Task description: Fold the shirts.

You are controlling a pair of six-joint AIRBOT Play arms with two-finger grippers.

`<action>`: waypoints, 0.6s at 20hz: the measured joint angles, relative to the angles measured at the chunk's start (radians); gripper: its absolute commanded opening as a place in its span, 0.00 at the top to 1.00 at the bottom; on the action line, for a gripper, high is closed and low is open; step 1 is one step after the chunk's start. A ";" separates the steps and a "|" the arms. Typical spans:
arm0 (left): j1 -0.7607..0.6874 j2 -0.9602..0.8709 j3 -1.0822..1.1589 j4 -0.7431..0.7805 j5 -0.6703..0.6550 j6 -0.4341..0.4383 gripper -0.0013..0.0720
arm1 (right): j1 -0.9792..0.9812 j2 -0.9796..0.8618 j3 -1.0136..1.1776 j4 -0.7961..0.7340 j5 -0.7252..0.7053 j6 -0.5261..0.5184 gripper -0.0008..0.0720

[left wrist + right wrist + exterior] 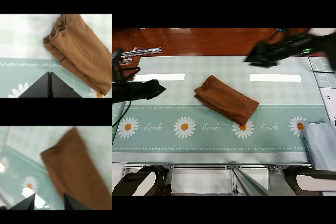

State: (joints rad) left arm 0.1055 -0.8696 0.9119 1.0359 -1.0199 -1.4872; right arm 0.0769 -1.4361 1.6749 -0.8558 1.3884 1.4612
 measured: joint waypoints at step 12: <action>-0.116 0.062 -0.176 -0.006 0.018 -0.010 0.96 | -0.412 0.631 -0.906 -0.249 -0.268 0.089 0.43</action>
State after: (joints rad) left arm -0.0101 -0.8078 0.7361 1.0302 -1.0023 -1.4975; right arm -0.3351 -0.8047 0.7692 -1.1053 1.1202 1.5501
